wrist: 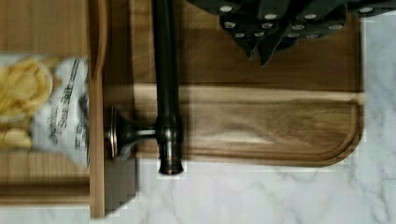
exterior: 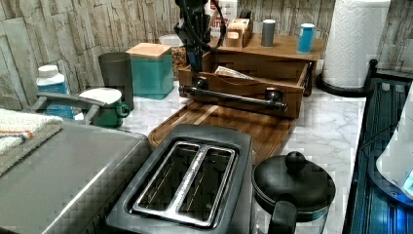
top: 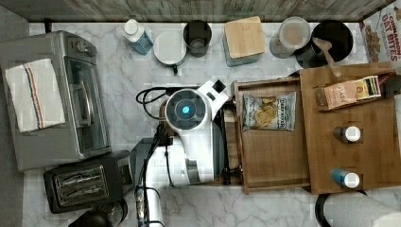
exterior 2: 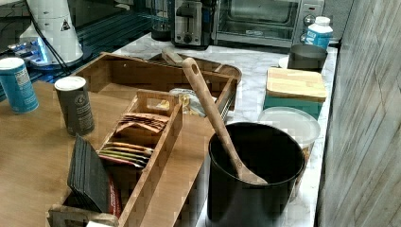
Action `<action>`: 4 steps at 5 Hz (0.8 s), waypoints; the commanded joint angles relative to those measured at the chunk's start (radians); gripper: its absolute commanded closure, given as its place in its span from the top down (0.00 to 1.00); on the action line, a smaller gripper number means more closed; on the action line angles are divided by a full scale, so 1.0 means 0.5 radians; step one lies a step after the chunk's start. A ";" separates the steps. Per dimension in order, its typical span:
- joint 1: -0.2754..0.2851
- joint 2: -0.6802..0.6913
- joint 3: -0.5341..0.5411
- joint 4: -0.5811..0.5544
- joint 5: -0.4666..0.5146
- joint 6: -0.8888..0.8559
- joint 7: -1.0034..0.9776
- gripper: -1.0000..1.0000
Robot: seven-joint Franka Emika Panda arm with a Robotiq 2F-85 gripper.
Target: Close the drawer.
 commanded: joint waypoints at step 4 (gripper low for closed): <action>0.007 0.116 -0.008 -0.460 -0.356 0.426 0.234 0.00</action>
